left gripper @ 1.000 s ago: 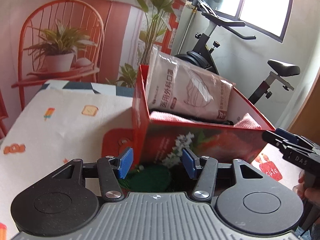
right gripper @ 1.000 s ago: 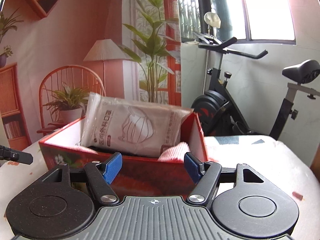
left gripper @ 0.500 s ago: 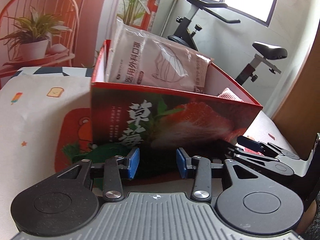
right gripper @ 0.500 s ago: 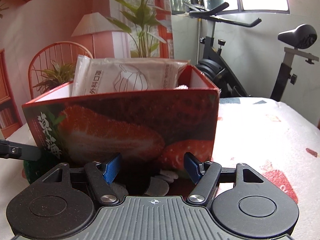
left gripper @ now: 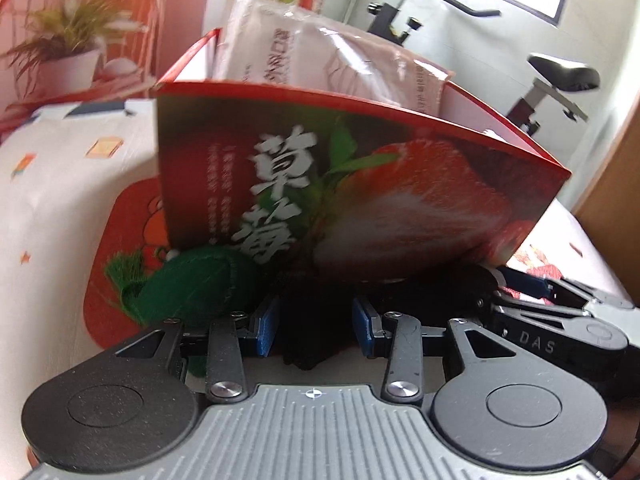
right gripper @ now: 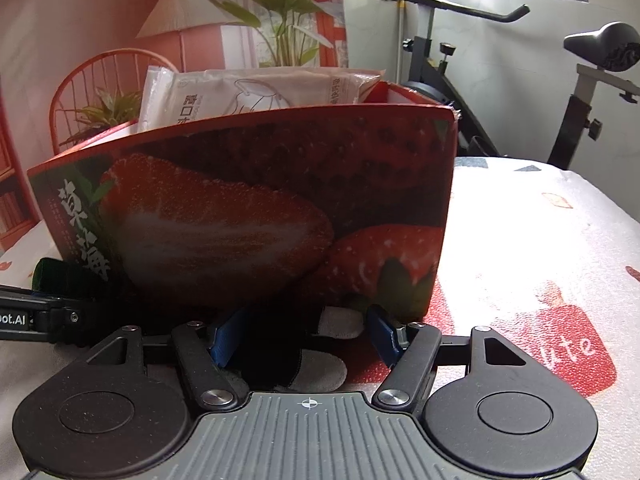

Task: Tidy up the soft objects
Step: 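Lower both open grippers to the black glove beside the red box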

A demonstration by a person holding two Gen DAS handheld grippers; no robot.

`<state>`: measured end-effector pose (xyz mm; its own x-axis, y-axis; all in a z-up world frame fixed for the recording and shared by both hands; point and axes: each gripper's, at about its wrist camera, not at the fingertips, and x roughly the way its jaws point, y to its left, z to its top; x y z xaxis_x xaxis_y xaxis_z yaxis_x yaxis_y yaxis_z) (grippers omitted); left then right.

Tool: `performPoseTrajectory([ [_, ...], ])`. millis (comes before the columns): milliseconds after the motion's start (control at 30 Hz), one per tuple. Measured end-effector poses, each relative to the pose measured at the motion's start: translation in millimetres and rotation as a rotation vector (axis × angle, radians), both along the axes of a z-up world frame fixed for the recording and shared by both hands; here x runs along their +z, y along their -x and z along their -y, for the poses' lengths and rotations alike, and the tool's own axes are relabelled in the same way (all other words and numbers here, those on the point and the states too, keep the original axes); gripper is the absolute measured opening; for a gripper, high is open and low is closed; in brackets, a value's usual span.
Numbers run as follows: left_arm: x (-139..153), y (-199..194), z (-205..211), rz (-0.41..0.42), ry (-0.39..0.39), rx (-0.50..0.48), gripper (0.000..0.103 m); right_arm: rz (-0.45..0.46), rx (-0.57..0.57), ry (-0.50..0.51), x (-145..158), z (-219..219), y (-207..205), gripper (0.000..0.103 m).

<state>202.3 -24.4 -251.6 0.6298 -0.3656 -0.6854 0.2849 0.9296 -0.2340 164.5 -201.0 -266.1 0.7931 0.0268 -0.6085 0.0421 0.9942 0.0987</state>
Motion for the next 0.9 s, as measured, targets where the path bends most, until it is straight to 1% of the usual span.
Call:
performPoseTrajectory([
  [100, -6, 4, -8, -0.032, 0.031, 0.034, 0.042, -0.021, 0.017, -0.001, -2, -1, -2, 0.063],
  [200, -8, 9, -13, -0.032, 0.038, 0.043, 0.043, -0.048, 0.039, -0.012, -4, -1, -8, 0.062],
  [267, -8, 9, -13, -0.031, 0.038, 0.042, 0.043, -0.060, 0.042, -0.038, -5, 2, -11, 0.062],
  [467, -7, 6, -12, -0.042, 0.049, 0.051, 0.043, -0.059, 0.056, -0.054, -7, 5, -10, 0.063],
  [500, -6, 5, -12, -0.048, 0.054, 0.056, 0.044, -0.059, 0.059, -0.057, -6, 6, -11, 0.063],
  [567, -6, 4, -12, -0.057, 0.067, 0.053, 0.050, -0.059, 0.062, -0.060, -6, 7, -11, 0.063],
  [733, -5, 2, -7, -0.062, 0.052, 0.055, 0.051, -0.055, 0.074, -0.079, -6, 11, -10, 0.063],
  [767, -5, 3, -7, -0.062, 0.050, 0.056, 0.049, -0.054, 0.075, -0.084, -7, 12, -11, 0.063],
  [800, -5, 4, -6, -0.061, 0.045, 0.058, 0.044, -0.054, 0.077, -0.088, -7, 13, -11, 0.062],
  [833, -5, 5, -5, -0.064, 0.043, 0.052, 0.028, -0.053, 0.079, -0.090, -7, 14, -10, 0.060],
  [867, -5, 6, -4, -0.072, 0.049, 0.044, 0.024, -0.054, 0.081, -0.090, -7, 14, -10, 0.058],
  [900, -4, 8, -3, -0.073, 0.046, 0.046, 0.024, -0.055, 0.085, -0.086, -7, 14, -11, 0.056],
])
